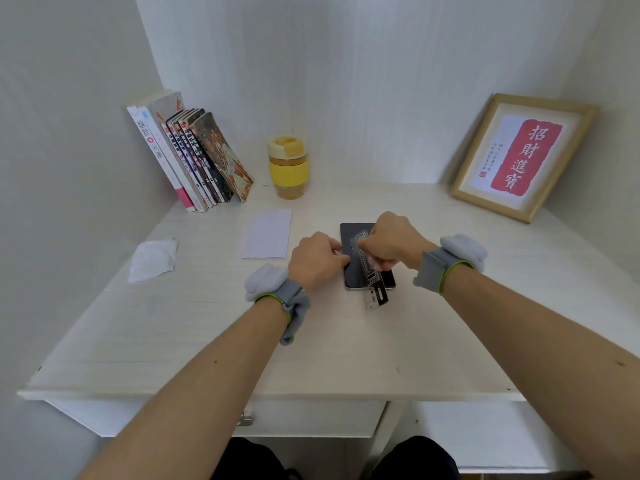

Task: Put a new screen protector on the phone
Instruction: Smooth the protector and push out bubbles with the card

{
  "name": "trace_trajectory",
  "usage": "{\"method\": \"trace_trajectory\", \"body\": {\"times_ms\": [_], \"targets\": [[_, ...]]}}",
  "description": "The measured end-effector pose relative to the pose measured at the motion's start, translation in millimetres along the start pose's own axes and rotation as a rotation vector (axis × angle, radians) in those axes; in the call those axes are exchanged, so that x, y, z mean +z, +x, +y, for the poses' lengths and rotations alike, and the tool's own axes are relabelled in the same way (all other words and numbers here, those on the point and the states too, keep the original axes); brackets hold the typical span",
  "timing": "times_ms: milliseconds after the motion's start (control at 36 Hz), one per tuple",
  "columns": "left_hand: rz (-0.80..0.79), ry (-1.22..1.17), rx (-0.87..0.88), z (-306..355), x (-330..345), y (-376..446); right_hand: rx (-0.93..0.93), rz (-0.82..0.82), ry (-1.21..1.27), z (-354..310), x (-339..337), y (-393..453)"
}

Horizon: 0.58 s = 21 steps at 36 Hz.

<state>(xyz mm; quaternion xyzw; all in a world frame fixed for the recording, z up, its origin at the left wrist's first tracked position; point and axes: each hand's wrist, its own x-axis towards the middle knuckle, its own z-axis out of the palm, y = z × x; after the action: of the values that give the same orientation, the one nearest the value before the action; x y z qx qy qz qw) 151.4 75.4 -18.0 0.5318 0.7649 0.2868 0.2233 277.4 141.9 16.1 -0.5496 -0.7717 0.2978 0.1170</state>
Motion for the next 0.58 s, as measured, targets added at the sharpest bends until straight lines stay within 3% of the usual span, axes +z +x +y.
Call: {"method": "trace_trajectory", "body": {"times_ms": [583], "targets": [[0.022,-0.088,-0.009,-2.7,-1.7,1.0,0.01,-0.003,0.004,1.9,1.6,-1.4]]}}
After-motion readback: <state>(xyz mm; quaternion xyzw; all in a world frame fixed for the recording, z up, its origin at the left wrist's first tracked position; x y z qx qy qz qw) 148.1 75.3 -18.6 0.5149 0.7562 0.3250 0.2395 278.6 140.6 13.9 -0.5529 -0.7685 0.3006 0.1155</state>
